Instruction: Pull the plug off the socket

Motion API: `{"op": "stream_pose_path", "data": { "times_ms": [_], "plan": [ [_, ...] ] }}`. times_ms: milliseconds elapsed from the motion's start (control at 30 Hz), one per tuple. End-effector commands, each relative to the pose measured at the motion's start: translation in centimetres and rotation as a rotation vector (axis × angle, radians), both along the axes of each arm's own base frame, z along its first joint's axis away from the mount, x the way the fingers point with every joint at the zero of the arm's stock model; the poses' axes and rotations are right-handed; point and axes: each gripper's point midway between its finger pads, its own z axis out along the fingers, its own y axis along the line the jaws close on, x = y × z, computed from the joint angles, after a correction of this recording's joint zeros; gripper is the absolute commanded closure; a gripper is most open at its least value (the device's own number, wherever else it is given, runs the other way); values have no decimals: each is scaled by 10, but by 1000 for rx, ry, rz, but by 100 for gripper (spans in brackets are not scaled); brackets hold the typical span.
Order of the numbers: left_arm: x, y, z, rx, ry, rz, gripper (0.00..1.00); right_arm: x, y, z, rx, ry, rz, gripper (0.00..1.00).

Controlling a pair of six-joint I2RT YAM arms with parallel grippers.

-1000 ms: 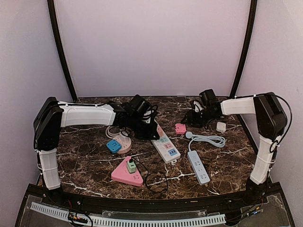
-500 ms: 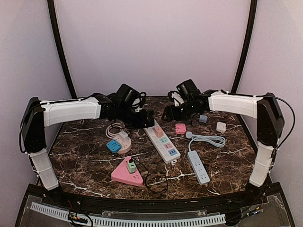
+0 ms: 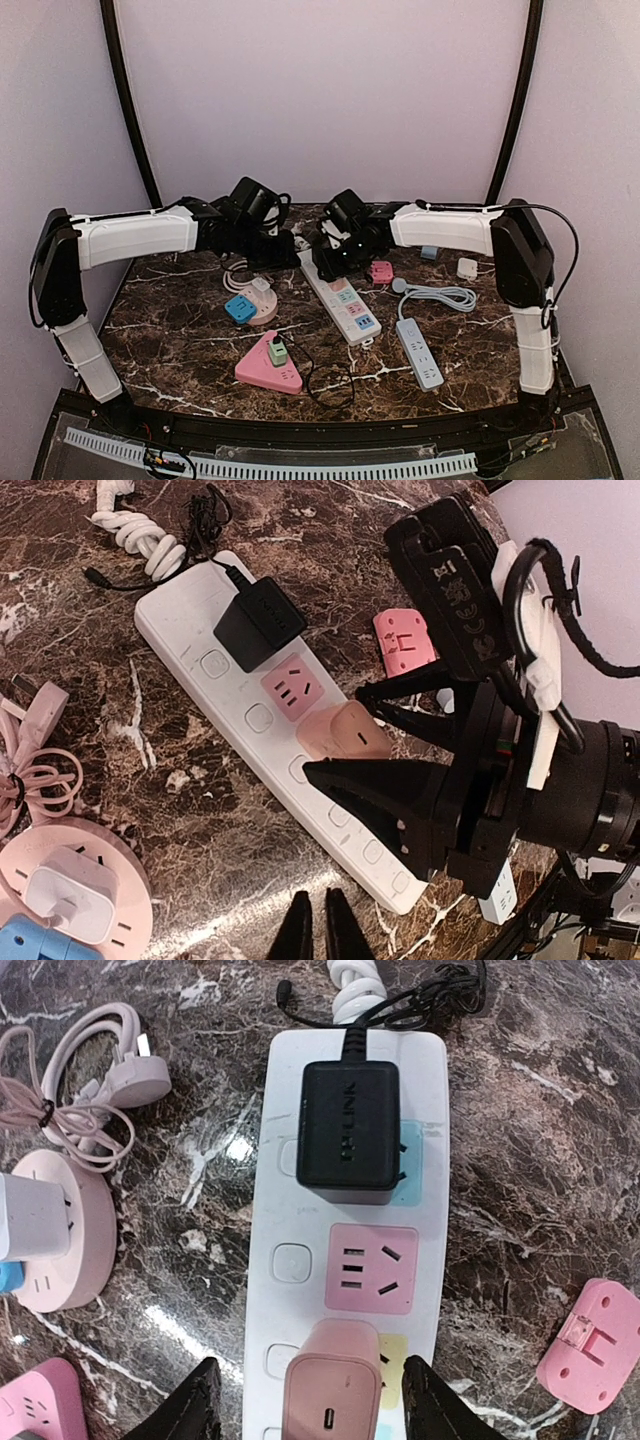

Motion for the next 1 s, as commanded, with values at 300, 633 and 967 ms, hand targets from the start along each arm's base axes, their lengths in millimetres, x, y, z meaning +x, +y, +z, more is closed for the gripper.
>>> {"op": "stream_pose_path", "data": {
  "times_ms": [300,633,967],
  "plan": [
    [3,-9,4,-51,15,-20,94,-4,-6,-10,-111,-35,-20,65],
    [2,-32,-12,-144,102,-34,94,-15,-11,-8,-125,-32,-32,84],
    [2,-46,-36,-157,174,-49,94,-53,-19,4,-127,-1,-51,91]
  ]
}}
